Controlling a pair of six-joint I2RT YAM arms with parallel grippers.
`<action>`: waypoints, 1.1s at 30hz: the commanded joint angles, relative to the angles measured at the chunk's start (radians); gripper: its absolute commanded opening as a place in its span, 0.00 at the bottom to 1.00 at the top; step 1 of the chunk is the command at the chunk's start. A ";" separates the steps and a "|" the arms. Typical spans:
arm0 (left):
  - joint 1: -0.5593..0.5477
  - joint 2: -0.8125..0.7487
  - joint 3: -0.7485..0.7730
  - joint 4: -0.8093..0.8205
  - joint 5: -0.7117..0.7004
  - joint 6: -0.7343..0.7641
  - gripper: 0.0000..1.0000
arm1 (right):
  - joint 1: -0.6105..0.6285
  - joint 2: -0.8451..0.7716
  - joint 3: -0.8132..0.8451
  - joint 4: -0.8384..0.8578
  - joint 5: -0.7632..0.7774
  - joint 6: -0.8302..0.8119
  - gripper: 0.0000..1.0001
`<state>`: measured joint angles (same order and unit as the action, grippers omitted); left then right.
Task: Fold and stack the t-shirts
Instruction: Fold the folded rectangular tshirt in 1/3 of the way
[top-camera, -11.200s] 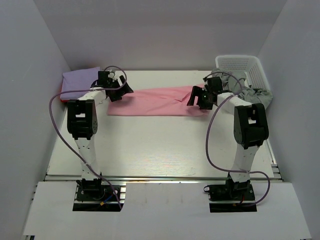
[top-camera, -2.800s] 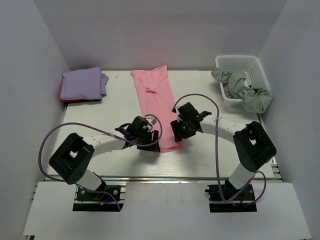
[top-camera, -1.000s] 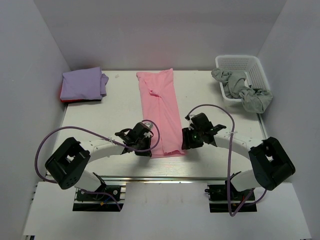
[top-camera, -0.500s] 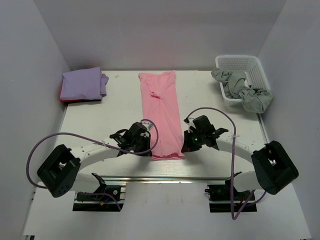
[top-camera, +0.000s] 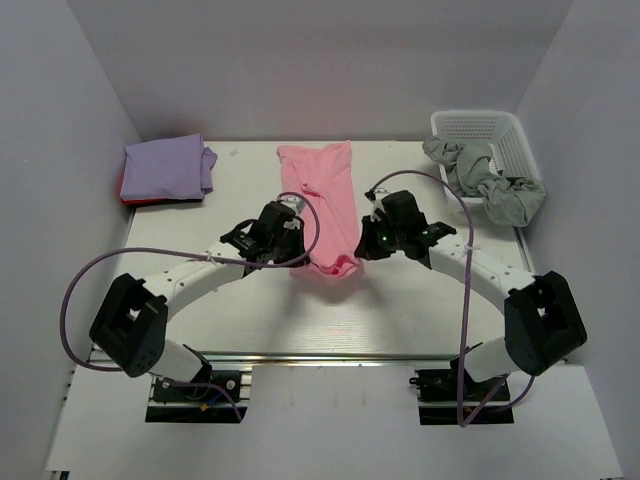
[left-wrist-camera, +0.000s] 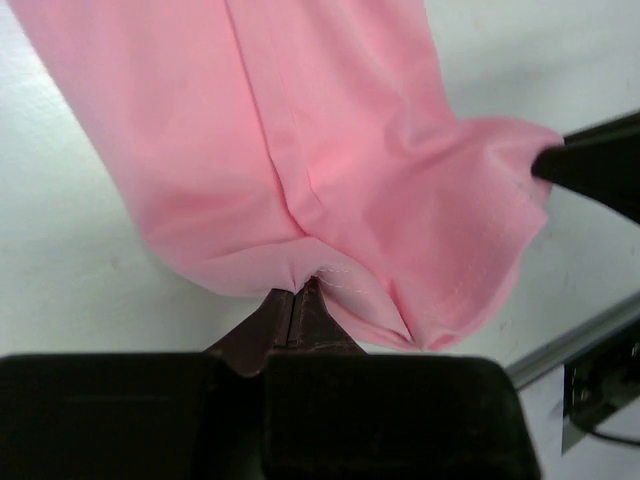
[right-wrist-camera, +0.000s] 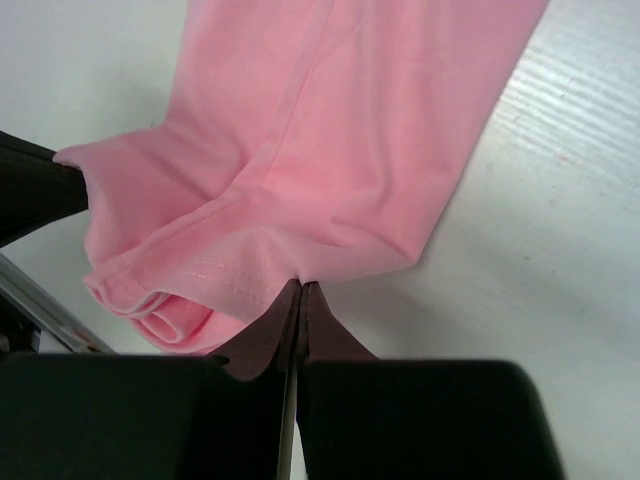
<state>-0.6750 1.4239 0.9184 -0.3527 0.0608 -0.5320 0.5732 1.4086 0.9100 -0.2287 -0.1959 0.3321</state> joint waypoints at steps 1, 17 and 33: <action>0.049 0.042 0.088 -0.023 -0.055 -0.006 0.00 | -0.019 0.065 0.104 -0.014 0.045 -0.019 0.00; 0.209 0.276 0.401 -0.006 -0.018 0.108 0.00 | -0.111 0.355 0.503 -0.034 0.033 -0.119 0.00; 0.307 0.486 0.625 -0.051 0.066 0.150 0.00 | -0.165 0.615 0.816 -0.129 -0.034 -0.205 0.00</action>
<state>-0.3771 1.8954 1.4918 -0.3897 0.0845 -0.4007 0.4236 2.0041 1.6608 -0.3447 -0.1947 0.1547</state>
